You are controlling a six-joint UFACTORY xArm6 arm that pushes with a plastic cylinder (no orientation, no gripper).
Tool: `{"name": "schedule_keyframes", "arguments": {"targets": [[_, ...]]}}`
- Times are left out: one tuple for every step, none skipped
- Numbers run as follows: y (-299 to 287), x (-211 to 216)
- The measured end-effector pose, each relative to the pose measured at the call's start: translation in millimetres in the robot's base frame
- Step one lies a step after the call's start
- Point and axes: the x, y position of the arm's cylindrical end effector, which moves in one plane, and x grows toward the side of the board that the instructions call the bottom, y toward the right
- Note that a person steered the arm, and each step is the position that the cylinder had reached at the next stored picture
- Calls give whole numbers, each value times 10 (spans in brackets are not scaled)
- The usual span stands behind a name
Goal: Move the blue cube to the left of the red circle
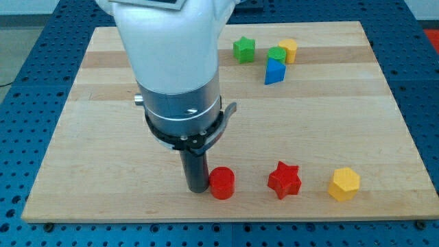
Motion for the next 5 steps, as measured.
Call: {"name": "schedule_keyframes", "arguments": {"targets": [[59, 0], [-95, -3], [-582, -315], [-1087, -1199], [-1405, -2237]]}}
